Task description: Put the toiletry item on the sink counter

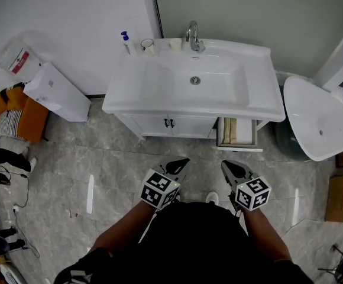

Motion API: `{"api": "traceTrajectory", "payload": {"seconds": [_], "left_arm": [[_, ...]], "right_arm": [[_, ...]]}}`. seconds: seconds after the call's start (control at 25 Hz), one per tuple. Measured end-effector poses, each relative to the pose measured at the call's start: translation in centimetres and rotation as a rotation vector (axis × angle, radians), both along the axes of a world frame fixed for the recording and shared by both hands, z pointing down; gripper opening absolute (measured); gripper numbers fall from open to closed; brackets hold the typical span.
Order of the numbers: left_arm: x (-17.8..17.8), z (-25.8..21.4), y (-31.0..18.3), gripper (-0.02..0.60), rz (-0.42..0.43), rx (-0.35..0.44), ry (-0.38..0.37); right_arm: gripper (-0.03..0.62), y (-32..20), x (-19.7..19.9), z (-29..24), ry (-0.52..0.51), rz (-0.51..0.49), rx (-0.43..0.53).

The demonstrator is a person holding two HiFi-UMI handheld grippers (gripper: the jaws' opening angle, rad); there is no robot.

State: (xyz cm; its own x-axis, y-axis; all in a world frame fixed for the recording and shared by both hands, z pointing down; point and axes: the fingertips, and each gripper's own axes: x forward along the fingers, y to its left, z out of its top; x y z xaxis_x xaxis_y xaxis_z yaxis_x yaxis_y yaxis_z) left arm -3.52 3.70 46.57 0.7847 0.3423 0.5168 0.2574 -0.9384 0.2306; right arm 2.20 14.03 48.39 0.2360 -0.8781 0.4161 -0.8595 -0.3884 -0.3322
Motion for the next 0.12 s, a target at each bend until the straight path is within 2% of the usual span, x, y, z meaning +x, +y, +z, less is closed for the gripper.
{"api": "traceTrajectory", "payload": {"seconds": [0.12], "left_arm": [[0.2, -0.09, -0.13, 0.0, -0.003, -0.008, 0.005]], "right_arm": [[0.003, -0.07, 0.16, 0.09, 0.0, 0.003, -0.001]]}}
